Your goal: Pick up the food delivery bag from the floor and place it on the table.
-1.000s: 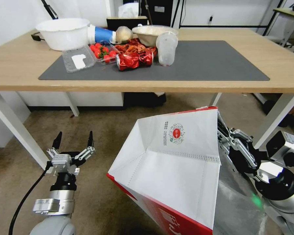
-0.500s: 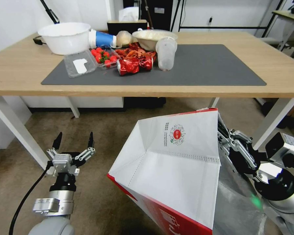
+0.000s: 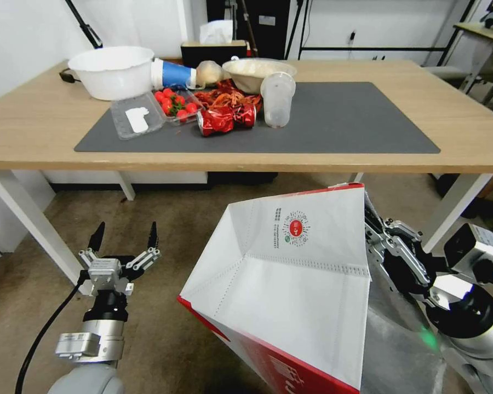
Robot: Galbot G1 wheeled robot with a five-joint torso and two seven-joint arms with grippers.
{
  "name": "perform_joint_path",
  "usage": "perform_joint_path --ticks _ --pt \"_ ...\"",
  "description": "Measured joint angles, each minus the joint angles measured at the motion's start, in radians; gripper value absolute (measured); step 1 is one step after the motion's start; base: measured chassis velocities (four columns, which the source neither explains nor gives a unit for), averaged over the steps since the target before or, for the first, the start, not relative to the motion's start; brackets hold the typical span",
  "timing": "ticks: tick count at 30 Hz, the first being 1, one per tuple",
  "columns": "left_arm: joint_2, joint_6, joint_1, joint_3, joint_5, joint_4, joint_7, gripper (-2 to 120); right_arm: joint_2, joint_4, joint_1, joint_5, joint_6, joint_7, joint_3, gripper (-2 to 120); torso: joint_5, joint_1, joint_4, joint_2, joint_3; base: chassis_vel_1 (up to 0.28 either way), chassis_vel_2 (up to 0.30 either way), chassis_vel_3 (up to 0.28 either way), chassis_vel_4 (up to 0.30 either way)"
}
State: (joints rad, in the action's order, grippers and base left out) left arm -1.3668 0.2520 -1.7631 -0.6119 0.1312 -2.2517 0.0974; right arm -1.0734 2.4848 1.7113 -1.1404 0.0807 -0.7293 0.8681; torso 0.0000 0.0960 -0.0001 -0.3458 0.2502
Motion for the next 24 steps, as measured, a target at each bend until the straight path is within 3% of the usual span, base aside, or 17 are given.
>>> perform_joint_path --ticks 24 --pt "-0.003 0.003 -0.001 0.001 0.0 -0.007 -0.012 100 -0.01 -0.002 0.004 -0.001 0.006 -0.014 -0.002 0 0.0001 0.03 0.0 -0.091 0.061 0.0 0.0 0.0 0.0"
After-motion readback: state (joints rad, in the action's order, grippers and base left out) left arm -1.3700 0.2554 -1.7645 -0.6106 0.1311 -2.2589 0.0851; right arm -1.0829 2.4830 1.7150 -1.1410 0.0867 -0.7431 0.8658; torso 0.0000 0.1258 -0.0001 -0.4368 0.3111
